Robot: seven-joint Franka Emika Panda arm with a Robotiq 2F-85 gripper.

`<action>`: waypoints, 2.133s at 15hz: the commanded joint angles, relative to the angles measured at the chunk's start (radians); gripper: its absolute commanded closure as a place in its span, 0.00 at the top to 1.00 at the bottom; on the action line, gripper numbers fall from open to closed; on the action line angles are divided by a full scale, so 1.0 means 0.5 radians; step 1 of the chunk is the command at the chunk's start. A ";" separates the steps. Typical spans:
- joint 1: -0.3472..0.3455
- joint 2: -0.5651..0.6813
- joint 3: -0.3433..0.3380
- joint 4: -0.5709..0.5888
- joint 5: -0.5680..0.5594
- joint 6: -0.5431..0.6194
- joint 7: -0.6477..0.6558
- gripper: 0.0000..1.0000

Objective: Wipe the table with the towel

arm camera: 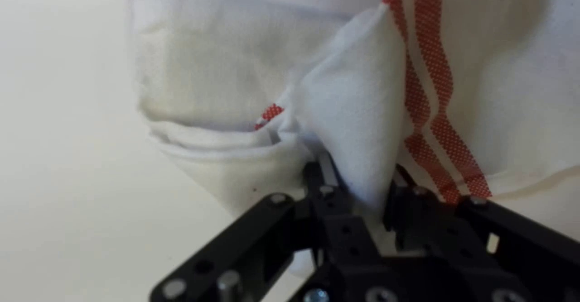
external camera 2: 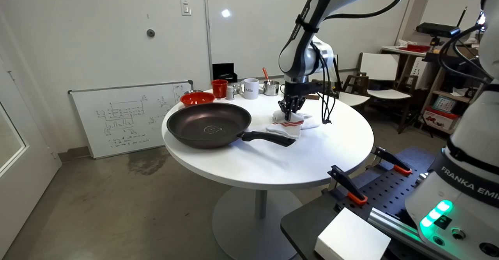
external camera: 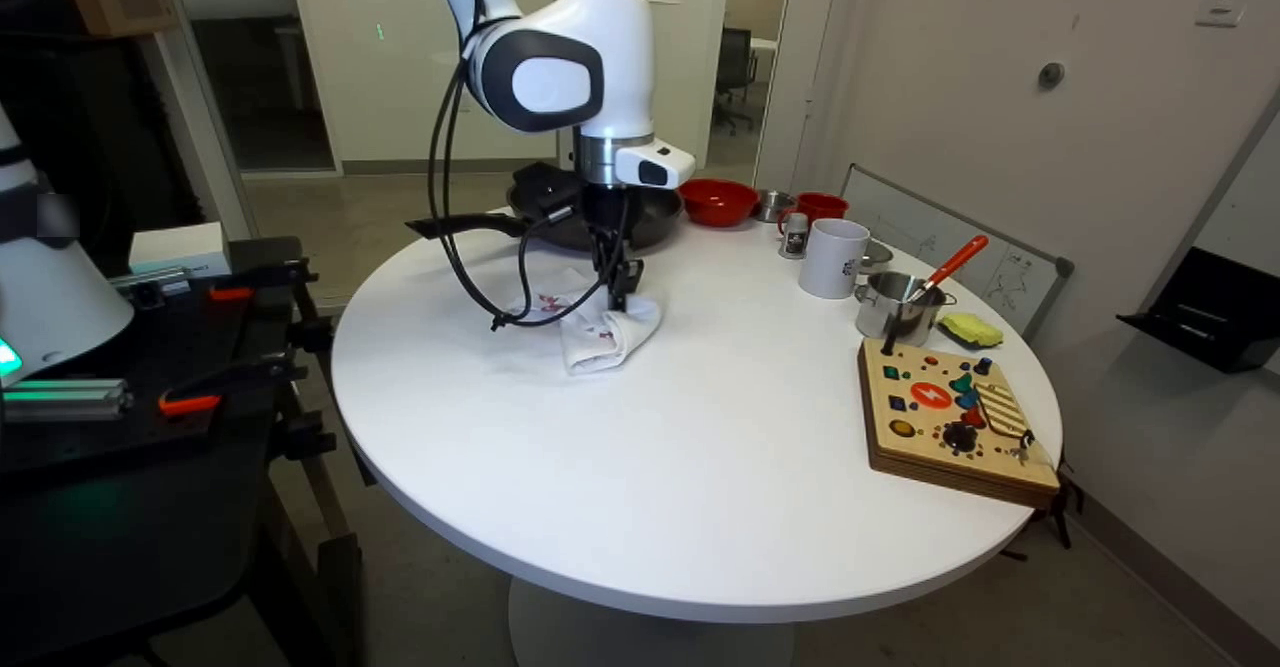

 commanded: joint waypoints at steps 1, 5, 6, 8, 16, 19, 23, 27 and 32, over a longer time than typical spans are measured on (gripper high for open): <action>-0.130 0.057 0.157 0.051 0.173 -0.102 -0.217 0.06; -0.096 0.086 0.174 0.065 0.177 -0.118 -0.271 0.06; -0.020 0.107 0.110 0.072 0.119 -0.114 -0.208 0.06; 0.095 0.155 0.004 0.091 0.034 -0.105 -0.116 0.06; 0.262 0.341 -0.320 0.268 -0.037 -0.293 0.265 0.07; 0.166 0.336 -0.327 0.296 0.050 -0.376 0.319 0.07; 0.111 0.355 -0.433 0.306 0.044 -0.433 0.470 0.06; 0.090 0.400 -0.553 0.334 0.021 -0.505 0.632 0.07; 0.060 0.487 -0.671 0.442 -0.006 -0.680 0.788 0.07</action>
